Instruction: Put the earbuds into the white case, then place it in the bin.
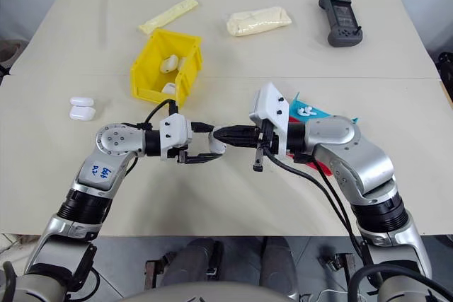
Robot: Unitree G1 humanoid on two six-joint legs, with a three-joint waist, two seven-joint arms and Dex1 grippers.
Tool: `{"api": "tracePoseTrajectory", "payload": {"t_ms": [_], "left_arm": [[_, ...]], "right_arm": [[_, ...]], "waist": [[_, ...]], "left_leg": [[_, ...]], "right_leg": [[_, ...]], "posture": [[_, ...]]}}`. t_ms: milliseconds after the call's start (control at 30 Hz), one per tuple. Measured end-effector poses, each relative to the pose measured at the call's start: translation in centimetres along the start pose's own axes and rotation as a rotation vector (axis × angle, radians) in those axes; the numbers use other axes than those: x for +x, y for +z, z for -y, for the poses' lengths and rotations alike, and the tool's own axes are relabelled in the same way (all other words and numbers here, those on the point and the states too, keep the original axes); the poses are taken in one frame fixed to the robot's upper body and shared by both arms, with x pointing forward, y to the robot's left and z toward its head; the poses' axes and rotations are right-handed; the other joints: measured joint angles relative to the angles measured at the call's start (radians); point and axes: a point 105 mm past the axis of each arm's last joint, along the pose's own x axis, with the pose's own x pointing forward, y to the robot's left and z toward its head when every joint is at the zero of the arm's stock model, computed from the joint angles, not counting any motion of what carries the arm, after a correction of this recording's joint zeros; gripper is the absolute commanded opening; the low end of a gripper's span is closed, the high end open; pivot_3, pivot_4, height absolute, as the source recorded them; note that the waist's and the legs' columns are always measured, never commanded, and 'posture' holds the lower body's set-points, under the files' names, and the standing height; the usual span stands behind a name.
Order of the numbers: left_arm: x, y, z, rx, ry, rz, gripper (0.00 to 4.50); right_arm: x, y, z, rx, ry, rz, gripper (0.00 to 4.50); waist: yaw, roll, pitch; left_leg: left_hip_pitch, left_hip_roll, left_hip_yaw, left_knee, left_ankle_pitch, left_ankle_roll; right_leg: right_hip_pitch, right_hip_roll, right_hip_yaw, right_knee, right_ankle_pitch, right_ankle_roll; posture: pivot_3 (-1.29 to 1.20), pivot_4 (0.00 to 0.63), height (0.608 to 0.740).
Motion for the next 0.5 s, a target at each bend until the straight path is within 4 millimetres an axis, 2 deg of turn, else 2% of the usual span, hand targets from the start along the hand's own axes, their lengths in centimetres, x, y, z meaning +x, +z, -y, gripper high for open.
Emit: {"api": "tracePoseTrajectory", "payload": {"t_ms": [133, 300, 400, 500], "left_arm": [[0.4, 0.8, 0.3, 0.013, -0.008, 0.024, 2.79], [0.4, 0.7, 0.5, -0.006, -0.004, 0.039, 2.79], [0.1, 0.0, 1.2, -0.050, 0.005, 0.068, 2.79], [-0.8, 0.5, 0.7, -0.031, 0.038, 0.109, 2.79]], "right_arm": [[0.5, -1.3, 0.4, 0.022, -0.019, -0.037, 0.02], [-0.2, -2.9, 0.9, 0.030, -0.061, -0.069, 0.02], [-1.5, -3.9, 1.0, 0.041, -0.083, -0.090, 0.02], [-3.2, -5.5, 1.3, 0.081, -0.139, -0.139, 0.02]], "waist": [[0.000, 0.000, 0.000], [0.001, 0.000, 0.000], [0.000, 0.000, 0.000], [0.002, 0.000, 0.000]], "left_leg": [[0.000, 0.000, 0.000, 0.000, 0.000, 0.000], [0.000, -0.001, 0.000, 0.000, 0.000, 0.000], [0.000, 0.000, 0.000, 0.000, 0.000, 0.000], [0.000, 0.000, 0.000, 0.000, 0.000, 0.000]], "right_leg": [[0.000, 0.000, 0.000, 0.000, 0.000, 0.000], [0.000, 0.000, 0.000, 0.000, 0.000, 0.000], [0.000, 0.000, 0.000, 0.000, 0.000, 0.000], [0.000, 0.000, 0.000, 0.000, 0.000, 0.000]], "posture": [[0.00, 0.150, 0.740], [0.00, 0.150, 0.740], [0.00, 0.150, 0.740], [0.00, 0.150, 0.740]]}}
